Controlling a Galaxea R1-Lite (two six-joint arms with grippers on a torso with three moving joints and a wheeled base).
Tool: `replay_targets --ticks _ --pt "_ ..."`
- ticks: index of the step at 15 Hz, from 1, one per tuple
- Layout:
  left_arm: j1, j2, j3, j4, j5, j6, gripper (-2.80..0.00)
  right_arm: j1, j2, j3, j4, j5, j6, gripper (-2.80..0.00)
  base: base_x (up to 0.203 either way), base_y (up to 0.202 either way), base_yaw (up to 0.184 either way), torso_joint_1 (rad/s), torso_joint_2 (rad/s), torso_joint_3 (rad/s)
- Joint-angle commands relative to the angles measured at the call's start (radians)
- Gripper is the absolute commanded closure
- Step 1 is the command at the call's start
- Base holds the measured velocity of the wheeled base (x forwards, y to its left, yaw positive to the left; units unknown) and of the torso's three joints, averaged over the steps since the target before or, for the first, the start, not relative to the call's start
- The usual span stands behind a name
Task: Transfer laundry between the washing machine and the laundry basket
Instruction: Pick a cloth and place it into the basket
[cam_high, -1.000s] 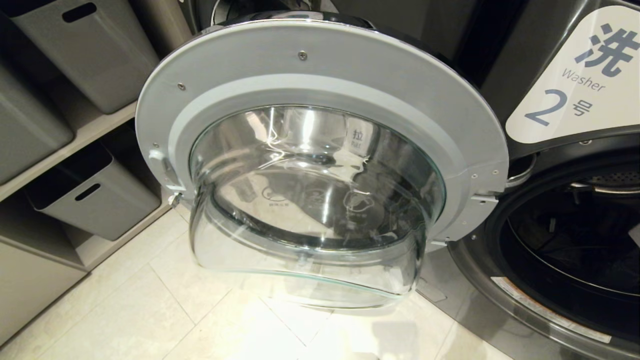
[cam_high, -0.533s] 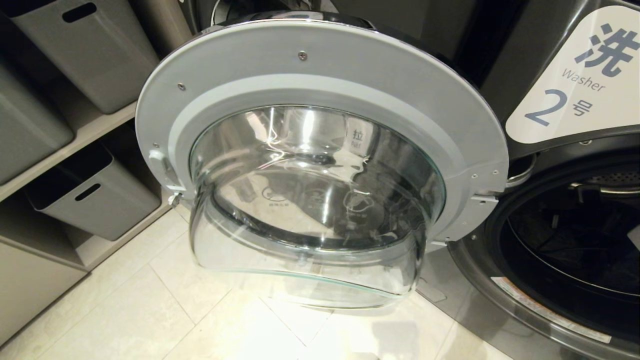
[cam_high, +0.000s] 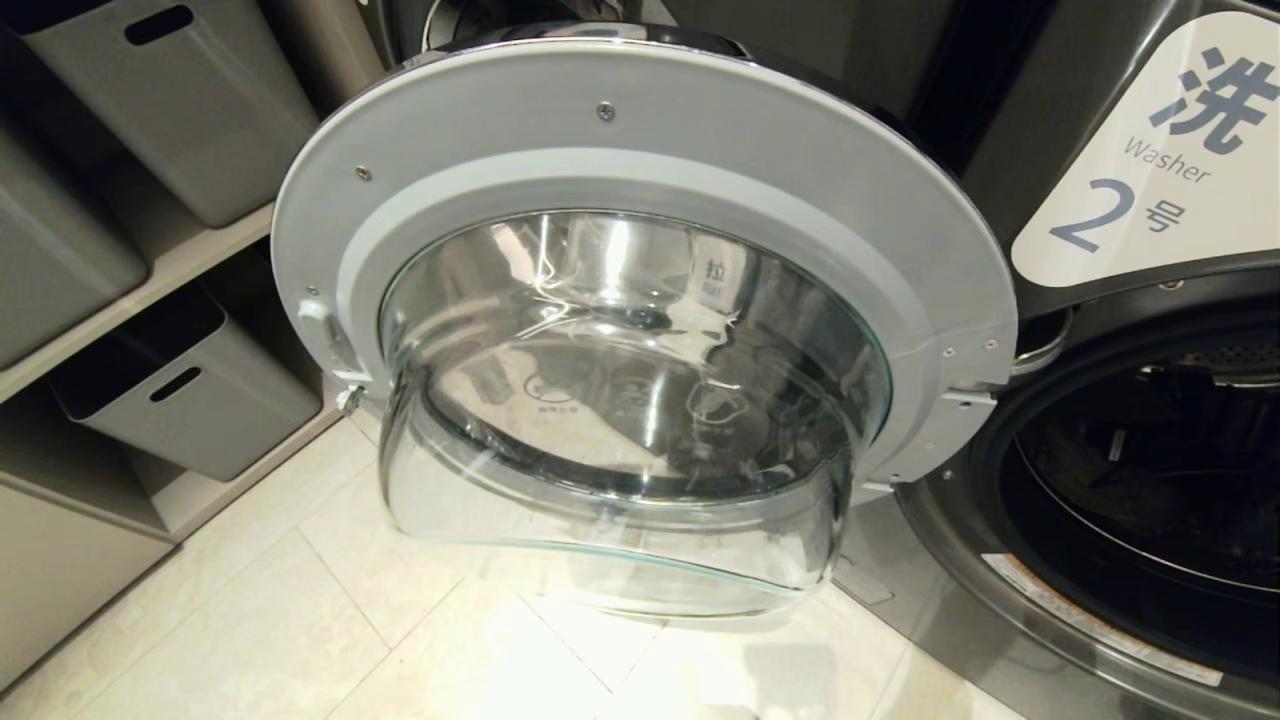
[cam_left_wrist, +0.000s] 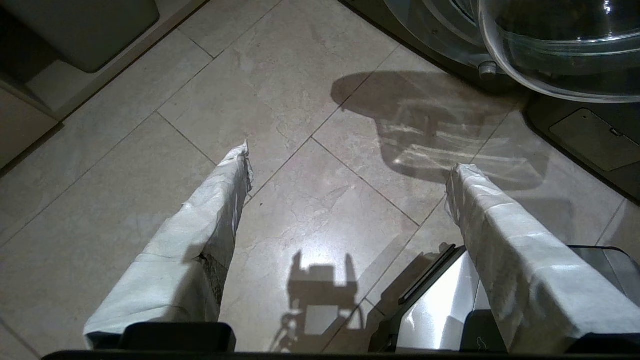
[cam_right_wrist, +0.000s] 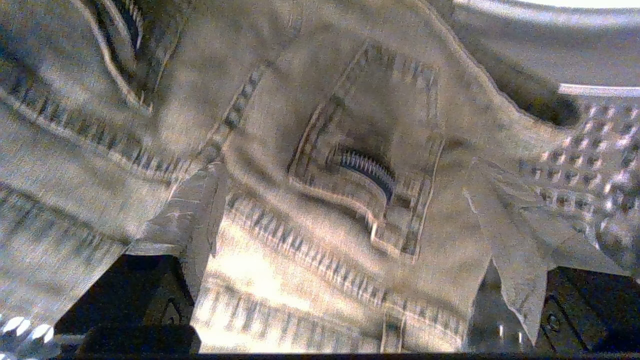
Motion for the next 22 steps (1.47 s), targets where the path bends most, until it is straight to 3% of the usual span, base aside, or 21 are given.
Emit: replay_targets --ticks 1,9,16,22 --pt "0.0 -0.003 0.0 0.001 0.0 -0.001 -2.8 0.0 -0.044 0.006 0.024 0.002 0.001 -2.8 0.0 0.0 0.0 0.0 0.0 0.0" --pt "0.0 -0.002 0.0 0.001 0.0 -0.001 -2.8 0.023 -0.07 0.002 0.335 0.021 -0.024 -2.8 0.0 0.0 0.0 0.0 0.0 0.0" --pt "0.0 -0.001 0.0 0.001 0.0 -0.001 -2.8 0.049 -0.008 -0.021 0.313 0.022 -0.053 -2.8 0.0 0.0 0.0 0.0 0.0 0.0" --pt "0.0 -0.002 0.0 0.001 0.0 -0.001 -2.8 0.064 0.126 -0.139 0.177 0.012 -0.051 -2.8 0.0 0.0 0.0 0.0 0.0 0.0"
